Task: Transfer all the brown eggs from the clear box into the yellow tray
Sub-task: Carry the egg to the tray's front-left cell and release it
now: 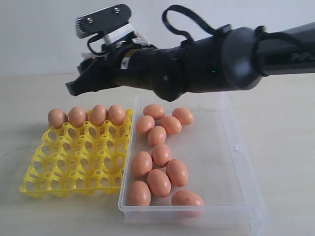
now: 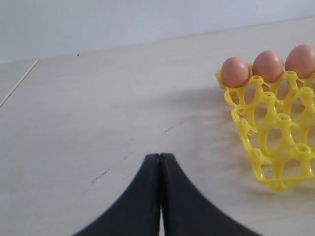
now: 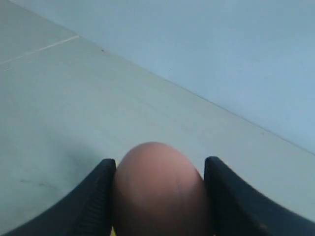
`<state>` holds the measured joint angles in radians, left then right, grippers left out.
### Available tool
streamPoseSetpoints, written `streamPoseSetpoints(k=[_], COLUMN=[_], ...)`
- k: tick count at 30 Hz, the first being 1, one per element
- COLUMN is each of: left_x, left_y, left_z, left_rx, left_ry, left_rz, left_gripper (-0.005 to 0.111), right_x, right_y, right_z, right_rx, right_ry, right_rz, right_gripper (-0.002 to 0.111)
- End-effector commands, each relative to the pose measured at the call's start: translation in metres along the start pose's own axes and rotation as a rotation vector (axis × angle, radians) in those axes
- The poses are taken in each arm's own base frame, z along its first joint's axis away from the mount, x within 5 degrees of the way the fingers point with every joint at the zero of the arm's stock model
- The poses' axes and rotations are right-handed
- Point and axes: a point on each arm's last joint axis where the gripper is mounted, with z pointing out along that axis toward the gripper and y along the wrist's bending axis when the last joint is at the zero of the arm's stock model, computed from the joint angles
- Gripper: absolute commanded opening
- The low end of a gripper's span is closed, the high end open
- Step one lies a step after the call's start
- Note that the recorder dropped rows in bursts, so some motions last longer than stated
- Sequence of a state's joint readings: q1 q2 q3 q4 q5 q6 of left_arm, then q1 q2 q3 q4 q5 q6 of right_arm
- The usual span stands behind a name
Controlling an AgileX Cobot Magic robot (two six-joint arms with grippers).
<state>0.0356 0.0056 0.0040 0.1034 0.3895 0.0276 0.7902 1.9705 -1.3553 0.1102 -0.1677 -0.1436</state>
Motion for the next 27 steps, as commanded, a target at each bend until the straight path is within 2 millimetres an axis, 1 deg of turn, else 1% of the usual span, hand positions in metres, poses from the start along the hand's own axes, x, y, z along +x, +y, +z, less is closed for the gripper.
streamPoseSetpoints(k=[1,5,9,13,19,27], left_x=[-0.002,-0.002,-0.002,-0.002,-0.002,-0.002], left_y=[0.0,0.0,0.0,0.0,0.0,0.0], left_z=[-0.001,-0.001,-0.001,-0.001,-0.001,-0.001], left_rx=[0.005,0.005,0.005,0.005,0.005,0.005], left_ry=[-0.019,-0.019,-0.019,-0.019,-0.019,-0.019], left_rz=[-0.006,-0.006,-0.006,-0.006,-0.006,-0.006], left_gripper=[0.0,0.0,0.0,0.0,0.0,0.0], right_x=[0.001,0.009,0.024,0.037,0.051,0.067], right_y=[0.025,0.048,0.059,0.064,0.066,0.066], right_z=[0.028,0.052,0.072,0.086,0.1,0.108], right_rx=[-0.042,-0.082,-0.099,-0.104,-0.103,-0.1], right_ry=[-0.042,-0.045,-0.031,-0.023,-0.014,0.014], right_rz=[-0.027,-0.036,-0.018,0.064,0.163,0.202], right_gripper=[0.0,0.0,0.0,0.0,0.0,0.0])
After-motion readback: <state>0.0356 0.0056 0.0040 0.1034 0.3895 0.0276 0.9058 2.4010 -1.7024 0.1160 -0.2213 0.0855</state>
